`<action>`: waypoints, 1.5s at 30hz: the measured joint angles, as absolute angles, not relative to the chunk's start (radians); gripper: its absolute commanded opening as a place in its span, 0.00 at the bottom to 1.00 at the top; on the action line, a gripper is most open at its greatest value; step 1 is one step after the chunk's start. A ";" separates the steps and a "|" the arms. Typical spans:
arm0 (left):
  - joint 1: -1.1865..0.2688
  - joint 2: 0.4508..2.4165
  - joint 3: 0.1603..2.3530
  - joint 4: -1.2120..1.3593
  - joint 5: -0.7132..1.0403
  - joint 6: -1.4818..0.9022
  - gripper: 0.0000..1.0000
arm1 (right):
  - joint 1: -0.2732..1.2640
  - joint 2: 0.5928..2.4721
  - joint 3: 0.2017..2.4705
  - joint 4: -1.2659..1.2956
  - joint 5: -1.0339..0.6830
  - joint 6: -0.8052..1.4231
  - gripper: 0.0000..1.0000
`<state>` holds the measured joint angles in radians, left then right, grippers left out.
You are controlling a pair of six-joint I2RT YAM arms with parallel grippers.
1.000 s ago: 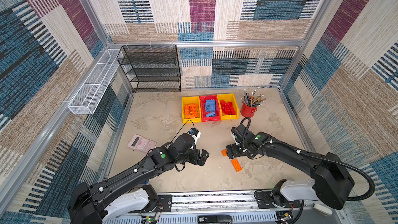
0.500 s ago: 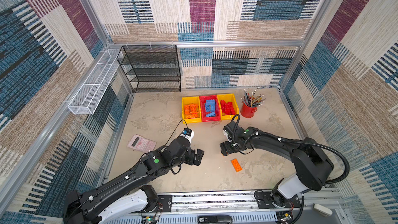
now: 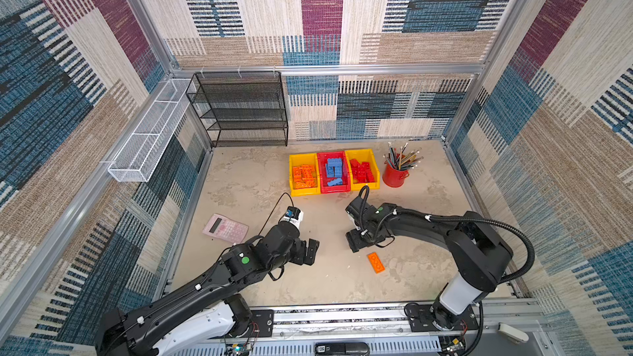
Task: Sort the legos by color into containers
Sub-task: 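Carry the orange 2x3 brick into the yellow bin and release it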
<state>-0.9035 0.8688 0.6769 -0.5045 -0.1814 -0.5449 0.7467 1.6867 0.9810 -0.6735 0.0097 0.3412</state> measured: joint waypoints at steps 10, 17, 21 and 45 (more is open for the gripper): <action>-0.880 0.854 0.685 -0.534 -0.208 -0.538 0.99 | 0.748 1.736 1.168 -0.781 0.038 0.365 0.51; -0.743 0.849 0.698 -0.546 -0.181 -0.500 0.99 | 0.746 1.874 1.581 -0.795 0.045 0.308 0.51; -0.621 0.843 0.700 -0.551 -0.125 -0.477 0.99 | 0.746 1.999 1.785 -0.771 0.046 0.252 0.52; -0.320 0.908 0.880 -0.625 -0.017 -0.311 0.99 | 0.714 2.516 2.378 -0.441 0.054 0.052 0.94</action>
<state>-0.3199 0.9081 0.8799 -0.6254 -0.0174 -0.3115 0.7139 2.5156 2.3783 -0.4412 0.0536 0.0517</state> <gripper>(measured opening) 0.988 0.923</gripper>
